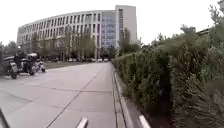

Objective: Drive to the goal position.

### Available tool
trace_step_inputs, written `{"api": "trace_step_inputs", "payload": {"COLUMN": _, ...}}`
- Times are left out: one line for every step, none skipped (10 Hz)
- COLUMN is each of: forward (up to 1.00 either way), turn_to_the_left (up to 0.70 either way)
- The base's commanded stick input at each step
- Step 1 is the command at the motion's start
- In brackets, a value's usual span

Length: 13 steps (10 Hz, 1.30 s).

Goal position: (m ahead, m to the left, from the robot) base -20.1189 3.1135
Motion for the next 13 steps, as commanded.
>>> {"api": "trace_step_inputs", "payload": {"forward": 0.0, "turn_to_the_left": 0.0}}
{"api": "trace_step_inputs", "payload": {"forward": 0.0, "turn_to_the_left": 0.0}}
{"api": "trace_step_inputs", "payload": {"forward": 0.0, "turn_to_the_left": 0.0}}
{"api": "trace_step_inputs", "payload": {"forward": 0.0, "turn_to_the_left": 0.0}}
{"api": "trace_step_inputs", "payload": {"forward": 0.08, "turn_to_the_left": -0.01}}
{"api": "trace_step_inputs", "payload": {"forward": 0.08, "turn_to_the_left": -0.01}}
{"api": "trace_step_inputs", "payload": {"forward": 0.0, "turn_to_the_left": 0.0}}
{"api": "trace_step_inputs", "payload": {"forward": 0.0, "turn_to_the_left": 0.0}}
{"api": "trace_step_inputs", "payload": {"forward": 0.0, "turn_to_the_left": 0.0}}
{"api": "trace_step_inputs", "payload": {"forward": 0.0, "turn_to_the_left": 0.0}}
{"api": "trace_step_inputs", "payload": {"forward": 0.0, "turn_to_the_left": 0.0}}
{"api": "trace_step_inputs", "payload": {"forward": 0.0, "turn_to_the_left": 0.0}}
{"api": "trace_step_inputs", "payload": {"forward": 0.0, "turn_to_the_left": 0.0}}
